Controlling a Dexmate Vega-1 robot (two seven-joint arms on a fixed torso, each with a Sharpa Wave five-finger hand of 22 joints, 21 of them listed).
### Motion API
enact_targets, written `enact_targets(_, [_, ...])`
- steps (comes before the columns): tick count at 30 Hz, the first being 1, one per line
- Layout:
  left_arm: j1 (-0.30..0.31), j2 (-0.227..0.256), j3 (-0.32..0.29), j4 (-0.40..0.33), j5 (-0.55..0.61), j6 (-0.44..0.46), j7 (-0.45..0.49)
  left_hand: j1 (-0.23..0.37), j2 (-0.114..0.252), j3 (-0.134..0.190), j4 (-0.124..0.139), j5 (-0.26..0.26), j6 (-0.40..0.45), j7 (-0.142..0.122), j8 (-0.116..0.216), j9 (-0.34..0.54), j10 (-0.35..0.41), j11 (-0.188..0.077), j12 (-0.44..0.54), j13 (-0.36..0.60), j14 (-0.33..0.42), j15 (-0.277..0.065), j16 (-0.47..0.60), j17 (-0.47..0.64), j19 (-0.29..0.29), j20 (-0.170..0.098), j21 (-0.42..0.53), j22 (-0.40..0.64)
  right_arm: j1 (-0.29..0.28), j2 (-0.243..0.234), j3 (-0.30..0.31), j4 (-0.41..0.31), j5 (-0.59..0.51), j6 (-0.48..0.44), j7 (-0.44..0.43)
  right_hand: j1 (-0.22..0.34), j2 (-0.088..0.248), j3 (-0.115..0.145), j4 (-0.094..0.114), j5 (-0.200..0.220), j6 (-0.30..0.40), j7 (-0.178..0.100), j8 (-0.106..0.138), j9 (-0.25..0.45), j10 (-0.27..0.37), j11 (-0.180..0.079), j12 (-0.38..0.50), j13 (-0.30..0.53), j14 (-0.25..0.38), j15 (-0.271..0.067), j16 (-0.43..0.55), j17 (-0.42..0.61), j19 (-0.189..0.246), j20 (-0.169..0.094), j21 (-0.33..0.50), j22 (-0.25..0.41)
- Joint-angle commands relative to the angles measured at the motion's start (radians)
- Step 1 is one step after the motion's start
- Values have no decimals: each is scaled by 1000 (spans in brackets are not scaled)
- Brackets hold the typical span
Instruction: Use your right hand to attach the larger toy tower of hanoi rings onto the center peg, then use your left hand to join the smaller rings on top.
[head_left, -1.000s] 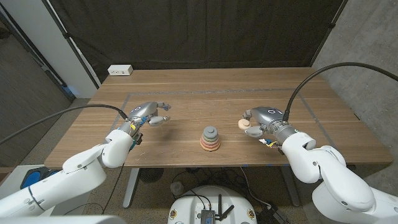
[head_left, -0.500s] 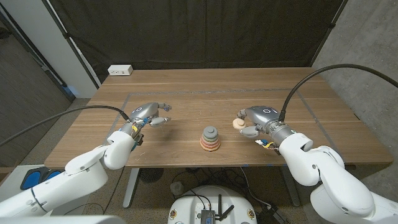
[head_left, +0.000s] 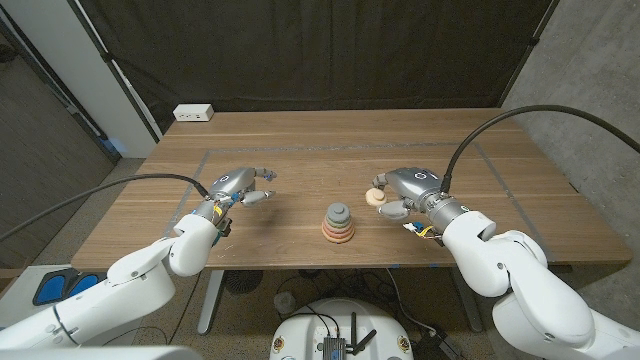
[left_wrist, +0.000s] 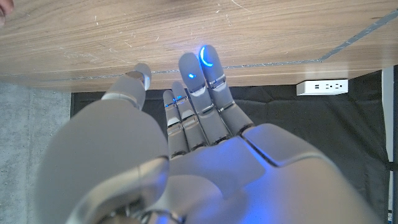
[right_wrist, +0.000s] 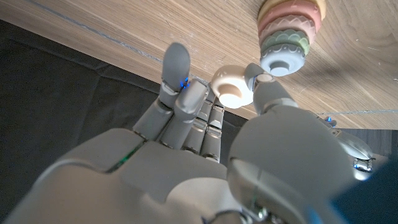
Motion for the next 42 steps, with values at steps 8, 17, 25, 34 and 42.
enact_targets(8, [1,4,-6,-10,14,11,-7,-2,-4,11,-3,3,12,-1,-5,6,12,-7,-3,2,9,-100,5,2,8,-144,5,2,38,104,24,55,-27,210,65,51,43,27,20,8,18,-26,4,11,25,-28,2,8,7,3,8,3,7,-25,-3,3])
enact_targets(17, [12,-13,2,-18,20,16,7,-2,-5,12,-3,2,13,-4,-5,7,13,-7,-3,1,7,-100,3,0,7,-145,5,3,63,129,22,69,-28,289,92,54,44,28,20,10,19,-25,4,11,23,-29,0,10,6,3,8,3,8,-25,-3,3])
enact_targets(25, [2,-34,18,-10,22,10,17,-2,-7,13,-3,2,13,-2,-5,7,13,-5,-3,0,11,-100,6,2,6,-145,5,3,94,163,14,75,-66,312,167,57,45,29,21,12,21,-24,6,12,25,-29,-2,9,4,2,7,2,8,-25,-3,4])
enact_targets(34, [2,-34,19,-2,20,-1,21,-2,-7,14,-3,2,14,-2,-5,7,12,-6,-4,0,9,-100,4,-1,7,-144,6,3,106,200,13,99,-79,338,184,58,47,30,22,13,20,-23,5,12,27,-28,-3,9,5,3,7,2,8,-25,-3,4])
enact_targets(42, [18,-42,11,-1,13,-11,38,-1,-8,15,-3,1,22,-7,-3,8,23,-9,0,1,14,-100,7,-1,13,-144,9,4,146,235,-14,125,-100,359,244,59,50,31,23,15,20,-22,4,12,27,-28,-3,11,6,3,7,3,6,-25,-4,3])
